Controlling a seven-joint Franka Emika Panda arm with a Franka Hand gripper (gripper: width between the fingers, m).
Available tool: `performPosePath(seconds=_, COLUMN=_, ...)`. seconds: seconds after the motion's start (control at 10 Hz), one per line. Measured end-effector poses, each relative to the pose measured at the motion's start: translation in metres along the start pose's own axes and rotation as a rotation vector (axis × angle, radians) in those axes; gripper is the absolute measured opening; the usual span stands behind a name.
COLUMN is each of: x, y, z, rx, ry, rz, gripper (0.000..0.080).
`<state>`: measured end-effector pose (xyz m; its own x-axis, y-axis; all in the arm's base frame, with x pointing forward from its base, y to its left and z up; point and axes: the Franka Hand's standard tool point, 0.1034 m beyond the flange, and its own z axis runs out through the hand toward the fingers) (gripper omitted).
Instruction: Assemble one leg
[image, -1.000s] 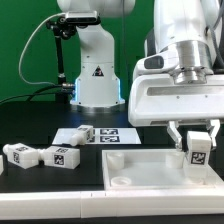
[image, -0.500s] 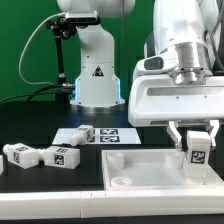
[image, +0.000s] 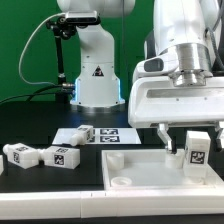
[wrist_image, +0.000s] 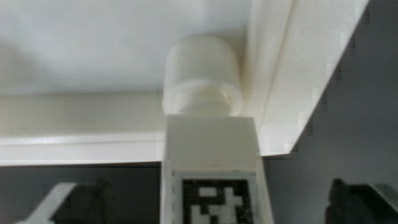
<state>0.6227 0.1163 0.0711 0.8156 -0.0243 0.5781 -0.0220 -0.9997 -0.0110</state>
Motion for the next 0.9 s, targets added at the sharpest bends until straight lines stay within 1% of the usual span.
performPosePath(seconds=0.1, x=-0.004, y=0.0, z=0.002, rx=0.002, ry=-0.042, rz=0.01, gripper=0.0634)
performPosePath(seconds=0.2, x=-0.003, y=-0.001, z=-0.002, rx=0.012, ry=-0.133, rz=0.03, gripper=0.0647)
performPosePath(seconds=0.3, x=0.005, y=0.004, z=-0.007, rx=0.018, ry=-0.202, rz=0.037, gripper=0.0647)
performPosePath(seconds=0.4, x=0.011, y=0.005, z=-0.008, rx=0.035, ry=-0.329, rz=0.08, gripper=0.0649)
performPosePath(seconds=0.5, x=0.019, y=0.004, z=-0.008, rx=0.038, ry=-0.435, rz=0.114, gripper=0.0649)
performPosePath(seconds=0.6, x=0.024, y=0.001, z=-0.007, rx=0.026, ry=-0.477, rz=0.17, gripper=0.0649)
performPosePath(seconds=0.7, x=0.018, y=-0.001, z=-0.009, rx=0.023, ry=-0.528, rz=0.188, gripper=0.0649)
performPosePath(seconds=0.8, x=0.014, y=0.003, z=-0.012, rx=0.025, ry=-0.614, rz=0.191, gripper=0.0649)
performPosePath(seconds=0.9, x=0.019, y=0.007, z=-0.011, rx=0.022, ry=-0.629, rz=0.192, gripper=0.0649)
